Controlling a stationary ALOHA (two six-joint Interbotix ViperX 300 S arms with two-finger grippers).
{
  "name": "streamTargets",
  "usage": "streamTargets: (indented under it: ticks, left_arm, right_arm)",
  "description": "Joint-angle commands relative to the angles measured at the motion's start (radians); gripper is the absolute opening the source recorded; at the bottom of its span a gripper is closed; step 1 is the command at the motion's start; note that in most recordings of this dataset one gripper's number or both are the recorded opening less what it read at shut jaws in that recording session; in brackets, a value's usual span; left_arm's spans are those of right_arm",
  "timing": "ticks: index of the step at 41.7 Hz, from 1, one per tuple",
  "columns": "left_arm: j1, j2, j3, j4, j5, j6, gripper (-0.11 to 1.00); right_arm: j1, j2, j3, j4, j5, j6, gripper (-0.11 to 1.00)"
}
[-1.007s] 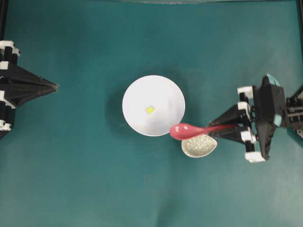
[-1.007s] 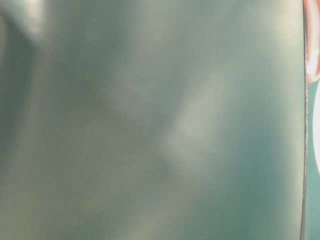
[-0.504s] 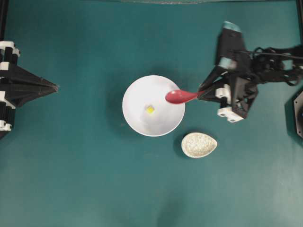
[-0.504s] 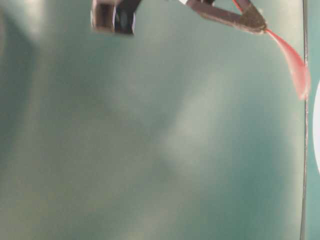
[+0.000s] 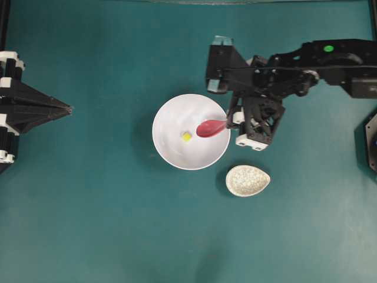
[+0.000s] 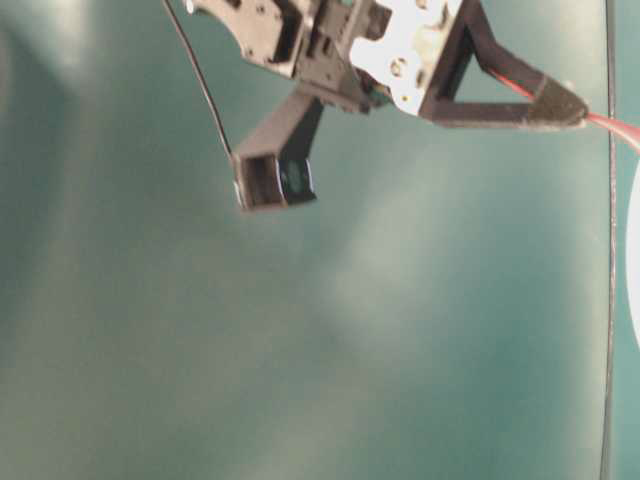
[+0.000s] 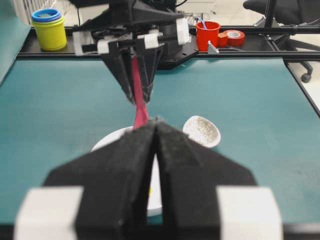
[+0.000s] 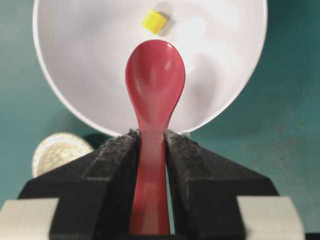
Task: Scoop the yellow hexagonal prism block from the bowl with a spoon using the right arm.
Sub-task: 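Lower the spoon bowl into the white bowl beside the yellow block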
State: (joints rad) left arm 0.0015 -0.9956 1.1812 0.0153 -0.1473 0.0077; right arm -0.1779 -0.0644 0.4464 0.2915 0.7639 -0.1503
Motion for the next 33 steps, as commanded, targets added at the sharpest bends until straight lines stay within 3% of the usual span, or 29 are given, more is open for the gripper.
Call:
streamTargets:
  ticks: [1,33]
  left_arm:
    - [0.000,0.009,-0.017,0.003,-0.005,0.002,0.00]
    - [0.002,0.009,-0.018,0.005,-0.005,0.003,0.00]
  right_arm:
    - [-0.002,0.002,-0.035,-0.017,0.006,0.018,0.23]
    - [0.044,0.097,-0.058,-0.023,-0.051,0.032,0.23]
